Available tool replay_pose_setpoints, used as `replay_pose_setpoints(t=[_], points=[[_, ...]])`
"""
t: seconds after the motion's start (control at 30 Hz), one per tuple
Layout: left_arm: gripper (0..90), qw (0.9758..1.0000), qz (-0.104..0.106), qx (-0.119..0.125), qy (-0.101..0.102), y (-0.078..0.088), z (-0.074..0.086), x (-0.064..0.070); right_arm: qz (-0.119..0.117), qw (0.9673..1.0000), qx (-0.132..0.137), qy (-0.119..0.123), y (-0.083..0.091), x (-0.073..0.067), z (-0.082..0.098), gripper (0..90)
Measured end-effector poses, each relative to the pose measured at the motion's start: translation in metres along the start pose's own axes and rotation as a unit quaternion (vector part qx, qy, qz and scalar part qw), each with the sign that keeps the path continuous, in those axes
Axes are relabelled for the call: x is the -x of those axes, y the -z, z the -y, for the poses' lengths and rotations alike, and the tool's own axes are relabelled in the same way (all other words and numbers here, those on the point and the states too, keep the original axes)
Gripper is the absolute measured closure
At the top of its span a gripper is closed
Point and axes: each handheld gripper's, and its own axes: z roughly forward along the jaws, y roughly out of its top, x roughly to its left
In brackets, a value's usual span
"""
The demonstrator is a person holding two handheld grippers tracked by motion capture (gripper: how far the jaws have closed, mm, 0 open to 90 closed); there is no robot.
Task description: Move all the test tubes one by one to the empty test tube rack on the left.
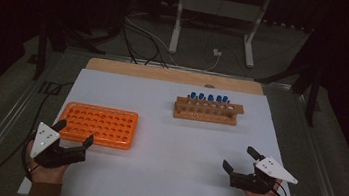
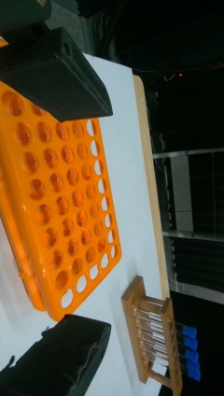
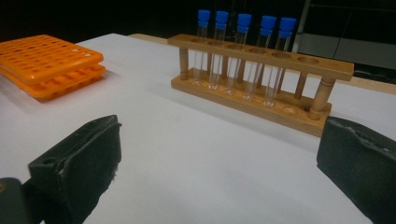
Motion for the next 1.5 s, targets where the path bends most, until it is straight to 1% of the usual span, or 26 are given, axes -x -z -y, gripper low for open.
replay_pose_setpoints(t=[0.07,0.13,0.17,0.23,0.27,0.3,0.37,0.43,0.5,0.53,0.63,0.7,0.73,0.77,0.8,0.87,0.9,0.97,1.03,1.07,1.13,1.2,1.27,1.4,1.43,1.5], points=[[1.5,1.0000,0.008,-0.005,0.003,-0.001,-0.001,0.000,0.000,1.0000,0.000,-0.001,0.000,0.000,0.000,0.0],[1.5,0.9999,0.010,-0.008,0.006,-0.002,0.000,0.000,0.000,1.0000,0.001,-0.001,0.000,0.000,0.000,0.0],[1.5,0.9998,0.014,-0.002,0.012,-0.002,0.000,0.000,0.000,1.0000,0.001,-0.001,0.000,0.000,0.000,0.0],[1.4,0.9998,0.015,0.000,0.013,-0.001,0.000,0.000,0.000,1.0000,0.001,-0.002,0.000,0.000,0.000,0.0],[1.1,0.9998,0.010,0.003,0.014,-0.001,0.001,0.000,0.000,1.0000,0.002,-0.002,0.000,0.000,0.000,0.0],[0.9,0.9998,0.012,0.003,0.015,-0.002,0.002,0.000,0.001,1.0000,0.002,-0.001,0.000,0.000,0.000,0.0],[0.9,0.9998,0.011,0.003,0.015,-0.002,0.003,0.000,0.002,1.0000,0.001,-0.004,0.000,0.000,0.000,0.0],[0.9,0.9998,0.013,0.009,0.013,-0.003,0.004,0.000,0.003,1.0000,0.002,-0.003,0.000,0.000,0.000,0.0],[0.9,0.9996,0.017,0.020,0.009,-0.003,0.005,0.000,0.004,1.0000,0.001,-0.003,0.000,0.000,0.000,0.0],[0.9,0.9994,0.017,0.028,0.008,-0.003,0.007,-0.001,0.004,1.0000,0.005,-0.007,0.000,0.000,0.000,0.0],[0.9,0.9995,0.016,0.027,0.010,-0.003,0.007,-0.001,0.002,0.9999,0.007,-0.010,-0.001,-0.001,-0.002,0.0],[0.9,0.9996,0.013,0.021,0.014,-0.004,0.008,-0.001,0.005,0.9998,0.013,-0.010,0.000,-0.001,-0.009,0.0],[0.9,0.9996,0.011,0.016,0.018,-0.005,0.008,-0.002,0.005,0.9998,0.013,-0.010,0.000,-0.001,-0.009,0.0],[0.9,0.9996,0.007,0.005,0.026,-0.005,0.007,-0.002,0.002,0.9998,0.017,-0.014,-0.001,-0.002,-0.016,0.0],[1.0,0.9996,0.007,0.005,0.026,-0.005,0.007,-0.002,0.001,0.9998,0.016,-0.015,-0.002,-0.003,-0.019,0.0],[1.0,0.9995,0.000,0.002,0.031,-0.004,0.006,-0.002,0.000,0.9999,0.013,-0.005,-0.005,-0.004,-0.024,0.0],[1.0,0.9995,0.000,0.002,0.031,-0.004,0.006,-0.002,0.001,0.9999,0.011,0.000,-0.007,-0.005,-0.027,0.0],[1.0,0.9996,-0.005,0.000,0.026,-0.004,0.006,-0.001,0.000,0.9999,0.011,0.002,-0.009,-0.005,-0.030,0.0],[1.0,0.9997,-0.009,-0.002,0.024,-0.004,0.006,-0.001,-0.007,0.9999,0.009,-0.005,-0.016,-0.004,-0.038,0.0],[1.0,0.9997,-0.012,-0.002,0.023,-0.004,0.006,-0.001,-0.007,0.9999,0.009,-0.005,-0.016,-0.004,-0.038,0.0],[1.0,0.9997,-0.010,-0.002,0.022,-0.004,0.005,-0.001,-0.009,0.9998,0.013,-0.009,-0.022,-0.003,-0.047,0.0],[1.0,0.9997,-0.013,-0.004,0.020,-0.004,0.004,-0.001,-0.010,0.9998,0.014,-0.009,-0.024,-0.002,-0.050,0.0],[1.0,0.9997,-0.012,-0.004,0.023,-0.004,0.004,-0.002,-0.007,0.9998,0.016,-0.006,-0.029,-0.002,-0.058,0.0],[1.0,0.9995,-0.017,-0.001,0.025,-0.002,0.003,-0.003,-0.006,0.9999,0.015,-0.002,-0.037,0.000,-0.063,0.0],[1.0,0.9995,-0.017,0.001,0.025,-0.002,0.003,-0.003,-0.005,0.9999,0.014,-0.004,-0.042,0.002,-0.066,0.0],[1.0,0.9995,-0.020,0.001,0.024,-0.002,0.003,-0.003,-0.007,0.9998,0.015,-0.008,-0.046,0.004,-0.068,0.0]])
